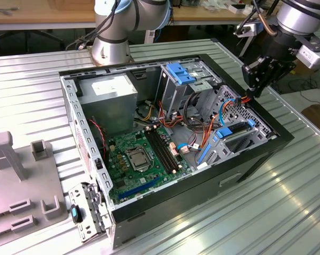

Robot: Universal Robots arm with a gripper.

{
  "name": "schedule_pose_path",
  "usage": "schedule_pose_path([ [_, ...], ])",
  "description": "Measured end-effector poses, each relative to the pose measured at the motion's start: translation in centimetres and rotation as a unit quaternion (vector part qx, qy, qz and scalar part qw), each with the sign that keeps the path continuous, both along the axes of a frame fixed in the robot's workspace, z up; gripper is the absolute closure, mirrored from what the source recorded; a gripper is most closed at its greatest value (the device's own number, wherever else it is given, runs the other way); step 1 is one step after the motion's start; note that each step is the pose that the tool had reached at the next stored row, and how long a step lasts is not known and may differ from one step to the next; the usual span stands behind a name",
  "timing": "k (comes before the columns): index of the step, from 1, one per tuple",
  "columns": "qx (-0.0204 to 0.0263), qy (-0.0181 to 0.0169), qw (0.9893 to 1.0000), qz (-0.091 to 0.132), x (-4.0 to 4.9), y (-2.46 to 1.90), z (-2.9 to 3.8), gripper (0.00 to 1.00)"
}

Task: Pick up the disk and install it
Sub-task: 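Insert the first disk wire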

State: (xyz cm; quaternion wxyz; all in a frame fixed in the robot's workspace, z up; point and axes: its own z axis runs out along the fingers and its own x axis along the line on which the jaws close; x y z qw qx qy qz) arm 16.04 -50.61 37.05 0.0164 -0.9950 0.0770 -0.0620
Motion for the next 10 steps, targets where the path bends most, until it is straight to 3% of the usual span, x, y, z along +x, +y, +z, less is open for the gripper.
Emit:
schedule_pose_path([
  [4,-0.0030,0.0000,1.0000,0.005,-0.01,0.15,-0.04,0.75],
  [10,-0.0034,-0.0012,0.9999,0.017,0.00,0.16,-0.29,0.75],
])
